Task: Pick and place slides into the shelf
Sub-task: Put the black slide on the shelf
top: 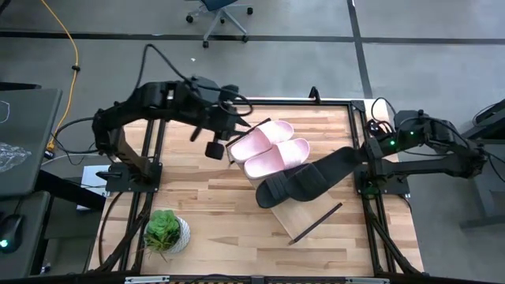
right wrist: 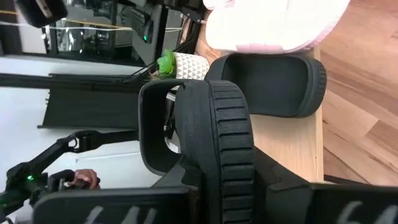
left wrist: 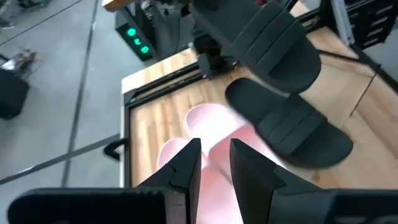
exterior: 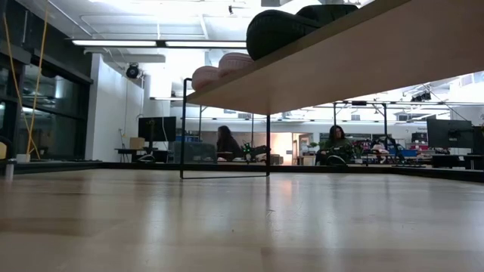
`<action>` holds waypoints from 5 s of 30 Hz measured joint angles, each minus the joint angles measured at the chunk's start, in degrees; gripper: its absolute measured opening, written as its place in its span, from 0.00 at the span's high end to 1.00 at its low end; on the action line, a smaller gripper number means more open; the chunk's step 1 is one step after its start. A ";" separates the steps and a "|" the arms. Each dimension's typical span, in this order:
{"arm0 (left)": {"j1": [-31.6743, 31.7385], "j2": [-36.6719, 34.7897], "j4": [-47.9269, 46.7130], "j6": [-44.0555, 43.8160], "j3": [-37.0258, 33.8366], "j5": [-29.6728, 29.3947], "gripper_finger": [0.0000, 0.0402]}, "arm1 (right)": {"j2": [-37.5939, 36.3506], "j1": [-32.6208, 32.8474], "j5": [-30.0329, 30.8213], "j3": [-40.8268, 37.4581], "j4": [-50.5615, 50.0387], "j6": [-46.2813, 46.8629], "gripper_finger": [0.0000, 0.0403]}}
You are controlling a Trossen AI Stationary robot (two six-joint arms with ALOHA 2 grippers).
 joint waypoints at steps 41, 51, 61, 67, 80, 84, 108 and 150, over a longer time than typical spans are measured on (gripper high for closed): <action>0.02 -3.18 -5.14 -1.37 0.04 -4.39 0.82 | 17.83 34.62 27.64 -0.07 33.66 -7.42 0.91; 0.02 -3.18 -5.14 -1.35 0.04 -4.42 0.82 | 11.68 40.26 36.40 -0.07 23.78 -3.42 0.91; 0.02 -3.16 -5.11 -2.16 0.04 -4.42 0.82 | 0.63 40.25 38.99 -0.47 8.57 0.35 0.91; 0.02 -3.16 -5.11 -3.34 0.04 -4.44 0.82 | -7.11 40.24 39.00 -12.60 19.44 1.29 0.91; 0.02 -3.16 -5.67 -3.54 0.04 -4.44 0.82 | -13.03 40.26 34.49 -35.45 46.40 7.09 0.91; 0.02 -3.16 -6.30 -3.49 0.04 -4.44 0.82 | -13.10 40.24 33.61 -36.72 45.53 8.61 0.91; 0.02 -3.16 -6.82 -3.34 0.04 -4.83 0.82 | -13.02 40.24 33.90 -36.76 33.41 15.04 0.91; 0.02 -3.16 -6.78 -3.36 0.04 -4.85 0.82 | -4.34 40.22 33.71 -36.76 37.47 18.20 0.75</action>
